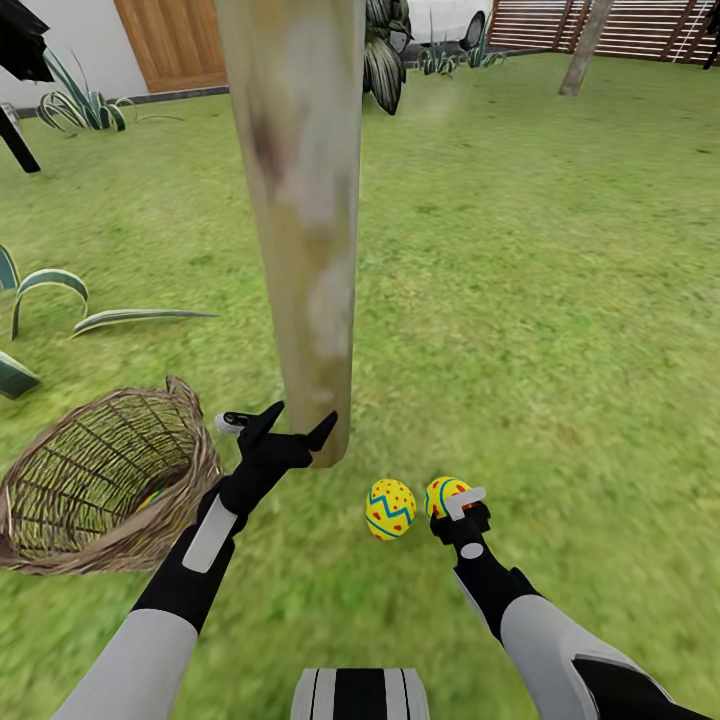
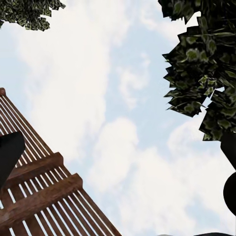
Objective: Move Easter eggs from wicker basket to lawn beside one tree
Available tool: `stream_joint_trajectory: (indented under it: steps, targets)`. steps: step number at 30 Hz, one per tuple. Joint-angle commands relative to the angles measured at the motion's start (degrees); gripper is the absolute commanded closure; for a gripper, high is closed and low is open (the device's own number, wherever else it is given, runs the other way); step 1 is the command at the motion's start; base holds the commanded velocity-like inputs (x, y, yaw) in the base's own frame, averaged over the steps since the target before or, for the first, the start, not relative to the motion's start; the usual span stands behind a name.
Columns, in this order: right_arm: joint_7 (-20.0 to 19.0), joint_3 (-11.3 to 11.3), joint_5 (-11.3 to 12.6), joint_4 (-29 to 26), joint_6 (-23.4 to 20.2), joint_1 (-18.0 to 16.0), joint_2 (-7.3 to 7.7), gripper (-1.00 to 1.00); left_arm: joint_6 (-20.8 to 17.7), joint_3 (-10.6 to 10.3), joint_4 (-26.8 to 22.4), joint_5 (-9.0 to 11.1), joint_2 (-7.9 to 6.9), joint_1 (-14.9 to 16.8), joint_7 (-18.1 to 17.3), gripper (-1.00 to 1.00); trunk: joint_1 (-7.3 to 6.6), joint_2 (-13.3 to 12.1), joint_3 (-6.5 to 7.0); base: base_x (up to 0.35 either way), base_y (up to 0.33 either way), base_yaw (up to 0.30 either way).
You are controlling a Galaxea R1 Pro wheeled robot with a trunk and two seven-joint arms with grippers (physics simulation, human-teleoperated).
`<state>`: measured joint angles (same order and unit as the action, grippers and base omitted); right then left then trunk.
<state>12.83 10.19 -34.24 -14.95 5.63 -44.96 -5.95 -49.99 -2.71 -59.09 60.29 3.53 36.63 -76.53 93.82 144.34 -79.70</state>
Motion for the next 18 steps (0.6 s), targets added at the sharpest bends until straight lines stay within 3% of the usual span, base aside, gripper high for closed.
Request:
stream_joint_trajectory:
  steps: [1,9,18]
  targets:
    - [0.4,0.4,-0.2,0.1,0.3,0.0,-0.03,1.00,-0.6,-0.1,0.0,0.4,-0.02,0.0,0.0,-1.00,-0.01,0.0,-0.04,0.000,0.000,0.000]
    - [0.4,0.4,-0.2,0.1,0.3,0.0,-0.03,1.00,-0.6,-1.7,0.0,0.4,-0.02,0.0,0.1,-1.00,0.17,0.1,-1.59,0.000,0.000,0.000]
    - [0.4,0.4,-0.2,0.1,0.3,0.0,-0.03,1.00,-0.6,-1.8,-0.1,0.4,-0.02,0.0,0.1,-1.00,0.40,0.2,-3.58,0.000,0.000,0.000]
